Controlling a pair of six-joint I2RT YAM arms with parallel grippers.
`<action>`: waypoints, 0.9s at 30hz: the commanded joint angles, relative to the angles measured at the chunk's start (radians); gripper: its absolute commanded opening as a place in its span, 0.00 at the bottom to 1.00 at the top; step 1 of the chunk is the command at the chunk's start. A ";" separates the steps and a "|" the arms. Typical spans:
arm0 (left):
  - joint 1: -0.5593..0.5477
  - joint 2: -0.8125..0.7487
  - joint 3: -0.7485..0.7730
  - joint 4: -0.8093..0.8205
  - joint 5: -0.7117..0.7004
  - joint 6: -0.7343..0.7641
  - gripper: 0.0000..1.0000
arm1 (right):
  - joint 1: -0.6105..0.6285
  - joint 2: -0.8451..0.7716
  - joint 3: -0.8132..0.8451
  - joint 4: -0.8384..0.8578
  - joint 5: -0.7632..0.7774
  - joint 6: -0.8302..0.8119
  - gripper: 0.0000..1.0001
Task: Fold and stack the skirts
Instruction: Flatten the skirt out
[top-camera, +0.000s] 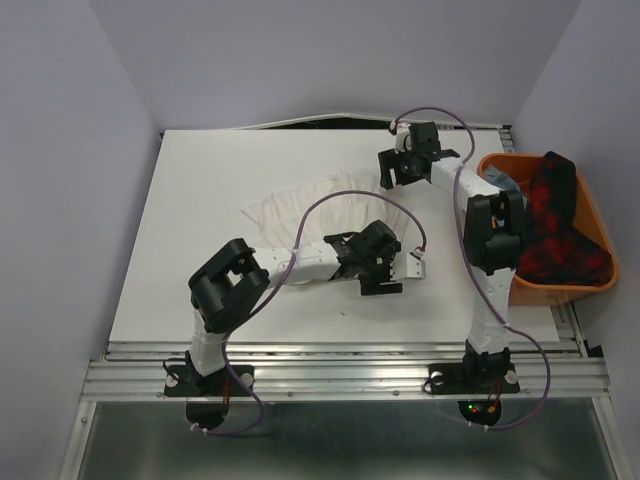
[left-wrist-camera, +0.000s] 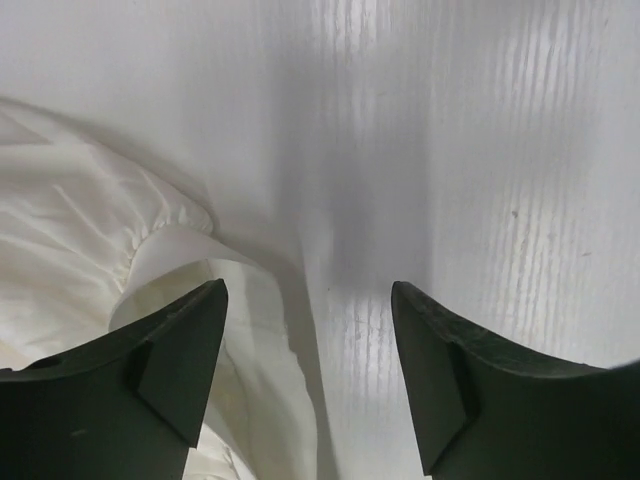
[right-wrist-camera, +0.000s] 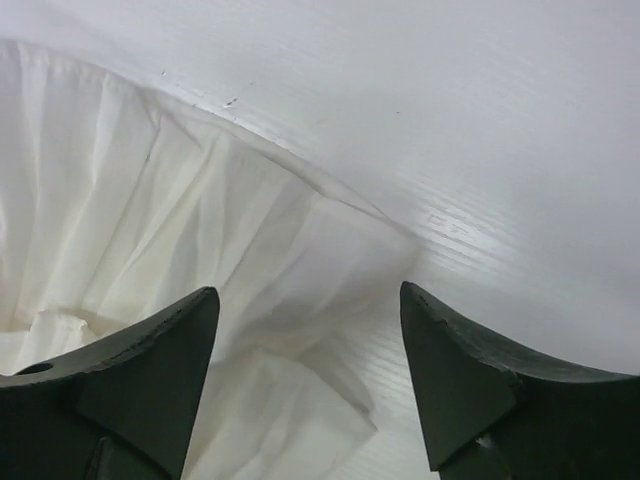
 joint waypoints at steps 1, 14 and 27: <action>0.003 -0.164 0.063 0.052 0.039 -0.133 0.79 | -0.004 -0.102 0.034 0.003 0.078 0.048 0.80; 0.497 -0.254 0.089 -0.039 0.070 -0.314 0.81 | 0.034 -0.303 -0.247 -0.203 -0.238 0.151 0.75; 0.661 -0.028 -0.032 -0.055 -0.059 -0.021 0.52 | 0.057 -0.149 -0.303 -0.160 -0.057 0.054 0.67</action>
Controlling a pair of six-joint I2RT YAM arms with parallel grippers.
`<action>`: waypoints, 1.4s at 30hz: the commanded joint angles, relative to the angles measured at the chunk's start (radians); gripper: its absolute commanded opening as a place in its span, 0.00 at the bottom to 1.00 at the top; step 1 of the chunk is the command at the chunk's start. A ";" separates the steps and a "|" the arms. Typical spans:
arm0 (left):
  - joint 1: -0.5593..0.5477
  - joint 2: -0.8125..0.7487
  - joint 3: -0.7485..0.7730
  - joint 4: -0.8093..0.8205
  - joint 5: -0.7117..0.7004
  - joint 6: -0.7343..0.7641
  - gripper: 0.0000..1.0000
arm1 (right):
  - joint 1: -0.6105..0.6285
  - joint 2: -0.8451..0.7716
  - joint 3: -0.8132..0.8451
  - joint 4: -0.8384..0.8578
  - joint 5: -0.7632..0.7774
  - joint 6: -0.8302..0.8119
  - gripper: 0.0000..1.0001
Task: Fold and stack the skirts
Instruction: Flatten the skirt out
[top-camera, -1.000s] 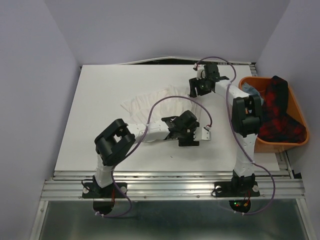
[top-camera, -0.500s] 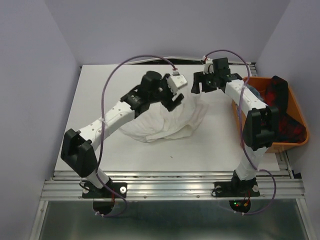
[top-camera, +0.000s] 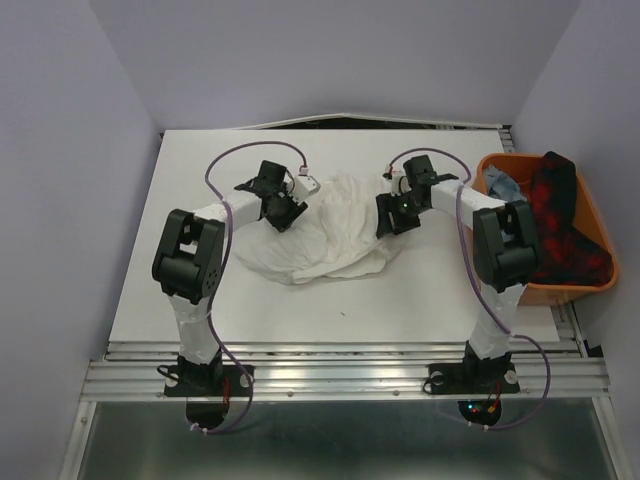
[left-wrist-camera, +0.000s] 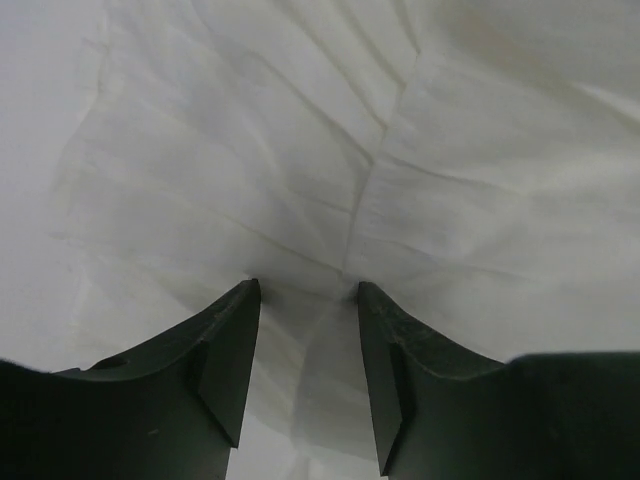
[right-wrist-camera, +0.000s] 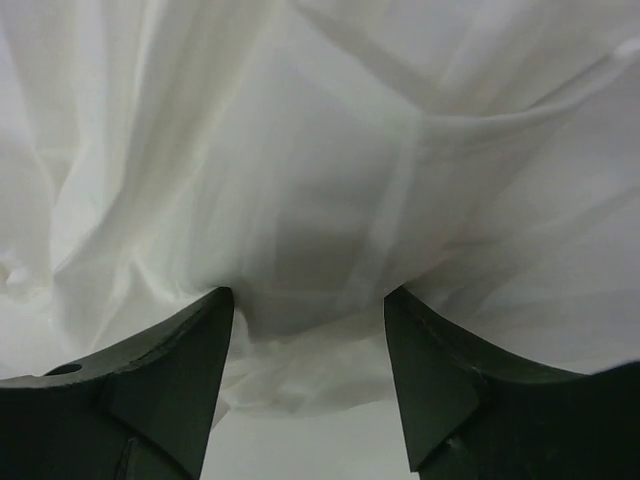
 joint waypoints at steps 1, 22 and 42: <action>-0.001 -0.022 -0.037 -0.007 -0.035 0.097 0.50 | -0.002 0.074 0.094 0.025 0.108 -0.064 0.66; -0.192 -0.402 -0.163 -0.262 0.238 -0.095 0.52 | -0.002 0.204 0.598 0.077 0.059 -0.291 0.70; -0.085 -0.517 -0.264 -0.208 0.111 0.057 0.72 | -0.002 -0.065 0.231 -0.009 0.105 -0.060 0.61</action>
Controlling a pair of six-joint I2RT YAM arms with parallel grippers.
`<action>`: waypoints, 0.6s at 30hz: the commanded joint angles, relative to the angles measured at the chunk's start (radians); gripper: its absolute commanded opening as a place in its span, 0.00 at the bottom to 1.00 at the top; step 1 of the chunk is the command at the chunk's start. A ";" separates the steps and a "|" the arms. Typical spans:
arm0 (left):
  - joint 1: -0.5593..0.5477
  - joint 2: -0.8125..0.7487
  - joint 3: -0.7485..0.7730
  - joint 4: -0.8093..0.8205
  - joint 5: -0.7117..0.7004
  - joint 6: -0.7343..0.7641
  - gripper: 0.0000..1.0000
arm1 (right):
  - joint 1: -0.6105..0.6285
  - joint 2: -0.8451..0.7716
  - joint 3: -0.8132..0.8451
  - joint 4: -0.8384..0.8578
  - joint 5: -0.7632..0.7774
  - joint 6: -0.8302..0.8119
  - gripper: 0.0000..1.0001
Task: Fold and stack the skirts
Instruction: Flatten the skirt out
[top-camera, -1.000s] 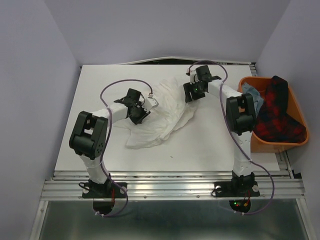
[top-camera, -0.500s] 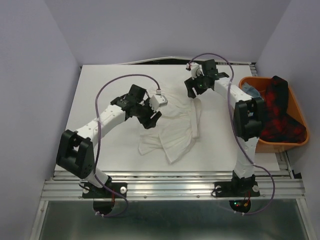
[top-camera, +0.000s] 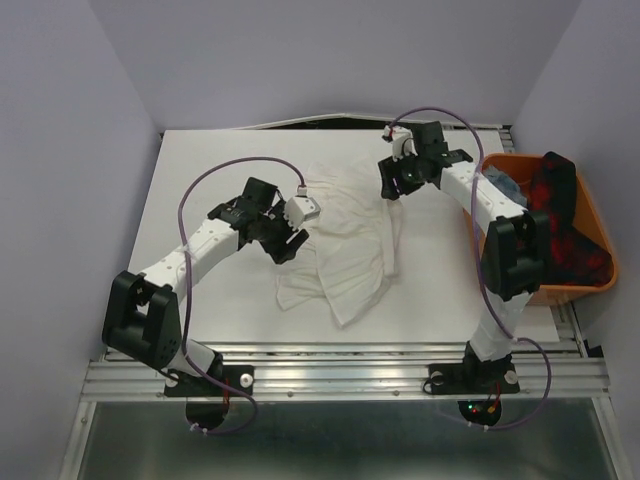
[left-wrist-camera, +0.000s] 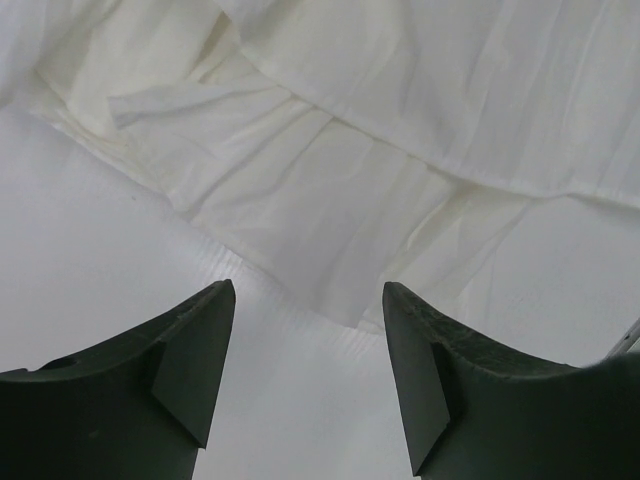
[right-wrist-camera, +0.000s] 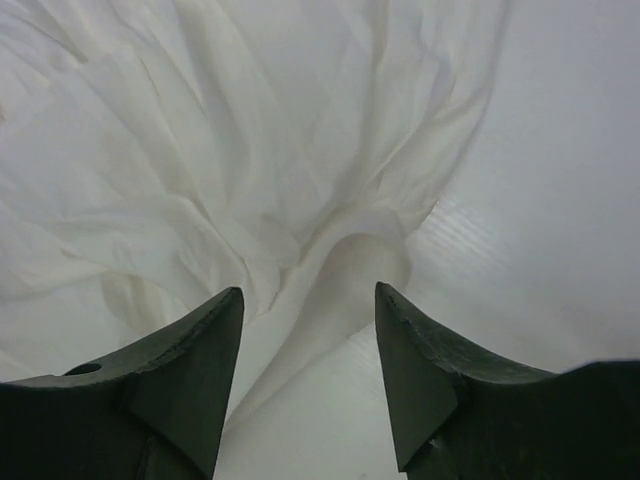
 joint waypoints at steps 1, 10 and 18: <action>-0.002 -0.052 -0.049 0.054 -0.066 0.070 0.73 | -0.001 0.069 0.013 -0.022 0.070 0.203 0.62; -0.003 -0.042 -0.075 0.161 -0.097 0.023 0.73 | -0.001 0.203 0.078 -0.008 0.112 0.342 0.63; 0.199 0.069 0.061 0.290 0.147 -0.297 0.73 | -0.010 0.225 0.053 0.015 -0.062 0.354 0.05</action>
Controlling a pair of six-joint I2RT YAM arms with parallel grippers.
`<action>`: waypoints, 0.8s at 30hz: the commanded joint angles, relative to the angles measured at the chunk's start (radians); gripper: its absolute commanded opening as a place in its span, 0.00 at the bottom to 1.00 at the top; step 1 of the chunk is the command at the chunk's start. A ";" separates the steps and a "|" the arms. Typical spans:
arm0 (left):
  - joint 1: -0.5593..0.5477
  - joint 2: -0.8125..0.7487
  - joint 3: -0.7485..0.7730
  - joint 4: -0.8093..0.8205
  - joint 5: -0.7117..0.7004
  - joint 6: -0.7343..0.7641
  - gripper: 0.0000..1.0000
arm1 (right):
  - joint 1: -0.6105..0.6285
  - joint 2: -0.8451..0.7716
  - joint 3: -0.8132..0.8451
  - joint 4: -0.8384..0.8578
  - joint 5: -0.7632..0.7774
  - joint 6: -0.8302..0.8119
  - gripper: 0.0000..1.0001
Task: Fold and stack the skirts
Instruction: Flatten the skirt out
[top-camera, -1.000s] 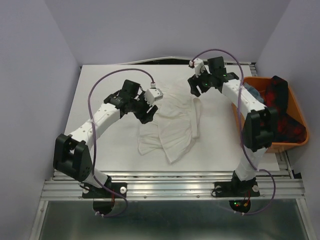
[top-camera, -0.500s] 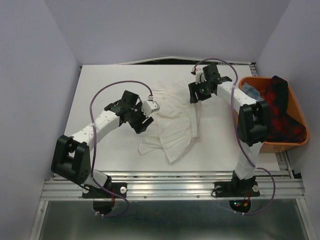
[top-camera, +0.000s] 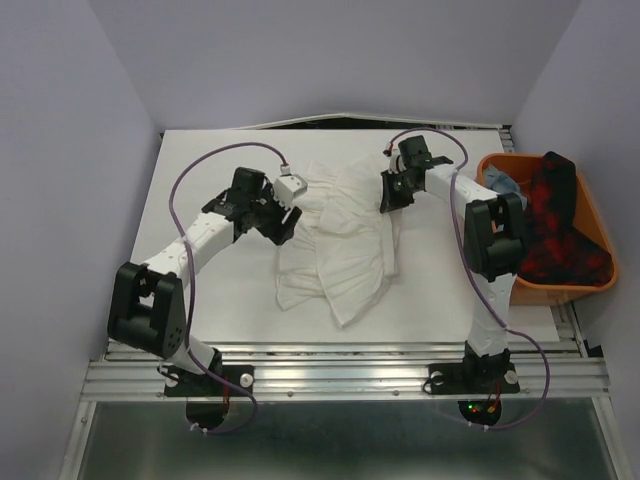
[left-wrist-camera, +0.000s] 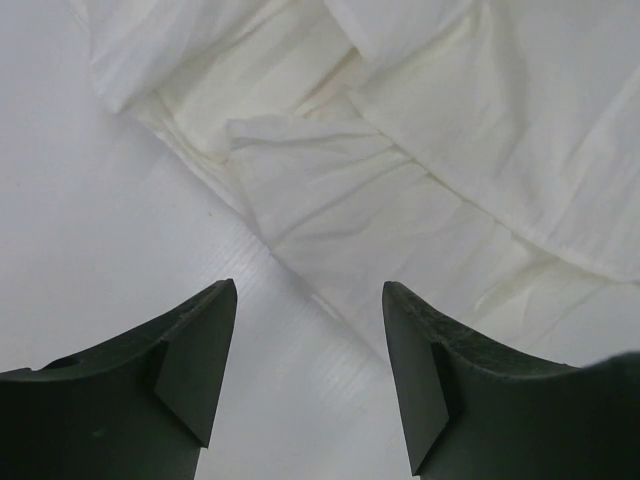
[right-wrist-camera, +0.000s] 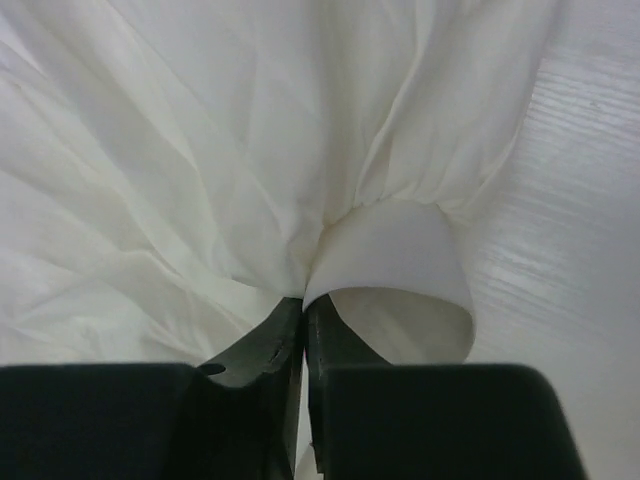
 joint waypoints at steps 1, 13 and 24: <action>0.167 0.035 0.092 0.173 0.243 -0.285 0.75 | -0.019 -0.017 0.014 0.044 -0.085 0.012 0.01; 0.267 0.273 0.073 0.582 0.546 -0.748 0.94 | -0.047 -0.047 0.005 0.048 -0.165 -0.065 0.01; 0.269 0.408 0.015 0.745 0.520 -0.868 0.70 | -0.130 -0.106 -0.056 0.093 -0.491 0.004 0.01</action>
